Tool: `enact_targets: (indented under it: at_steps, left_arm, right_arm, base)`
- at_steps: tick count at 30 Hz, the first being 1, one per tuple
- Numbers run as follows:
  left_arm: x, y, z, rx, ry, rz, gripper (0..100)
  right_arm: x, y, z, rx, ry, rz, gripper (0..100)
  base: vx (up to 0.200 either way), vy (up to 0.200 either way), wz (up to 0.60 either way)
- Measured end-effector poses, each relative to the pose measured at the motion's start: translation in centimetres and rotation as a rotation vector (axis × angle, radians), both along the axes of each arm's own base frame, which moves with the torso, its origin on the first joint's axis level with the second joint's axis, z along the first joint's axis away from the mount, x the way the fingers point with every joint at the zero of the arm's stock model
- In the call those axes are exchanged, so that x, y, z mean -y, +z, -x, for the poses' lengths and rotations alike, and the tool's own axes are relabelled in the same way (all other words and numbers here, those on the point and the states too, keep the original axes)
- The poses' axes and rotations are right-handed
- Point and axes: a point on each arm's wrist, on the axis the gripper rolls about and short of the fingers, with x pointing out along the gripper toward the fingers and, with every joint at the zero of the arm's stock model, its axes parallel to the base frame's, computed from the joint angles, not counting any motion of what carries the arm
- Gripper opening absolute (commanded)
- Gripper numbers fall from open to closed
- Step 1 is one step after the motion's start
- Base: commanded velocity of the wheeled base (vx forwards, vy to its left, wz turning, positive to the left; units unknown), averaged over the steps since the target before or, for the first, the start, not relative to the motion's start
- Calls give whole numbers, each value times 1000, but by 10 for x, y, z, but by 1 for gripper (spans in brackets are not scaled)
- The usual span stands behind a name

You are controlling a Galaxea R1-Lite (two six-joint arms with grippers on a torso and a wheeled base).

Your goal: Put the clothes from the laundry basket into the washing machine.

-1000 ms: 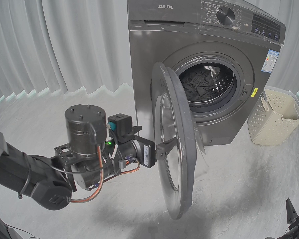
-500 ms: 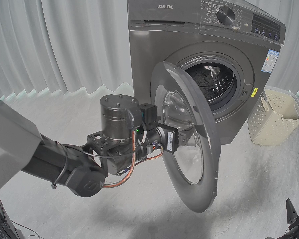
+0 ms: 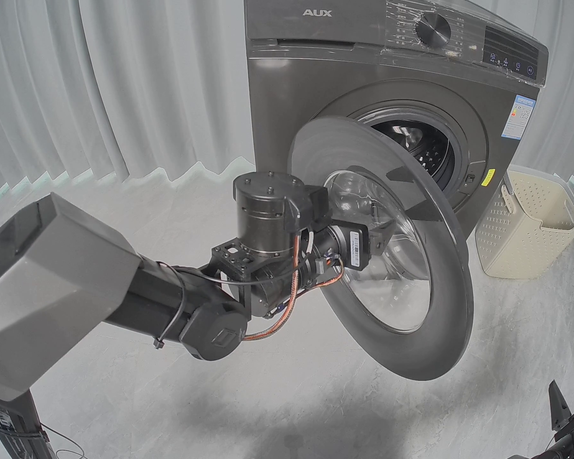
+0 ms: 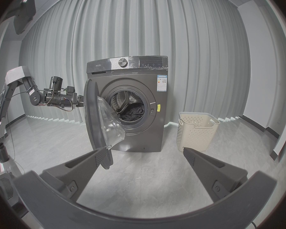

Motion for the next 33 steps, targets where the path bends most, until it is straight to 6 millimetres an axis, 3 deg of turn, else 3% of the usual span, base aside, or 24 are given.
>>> enact_targets:
  at_steps: [6, 12, 25, 33]
  left_arm:
    - [-11, -24, 11, -71, 10, -60, 100]
    - [-41, -37, 46, -136, 20, -134, 100]
    - [-157, -13, 156, -59, 62, -156, 100]
    - [-227, -19, 206, -13, 191, -150, 100]
  right_arm:
    - [0, 0, 0, 0, 0, 0, 100]
    - [0, 0, 0, 0, 0, 0, 100]
    - [0, 0, 0, 0, 0, 0, 100]
    - [0, 0, 0, 0, -2, -2, 100]
  base:
    - [0, 0, 0]
    - [0, 0, 0]
    - [0, 0, 0]
    - [0, 0, 0]
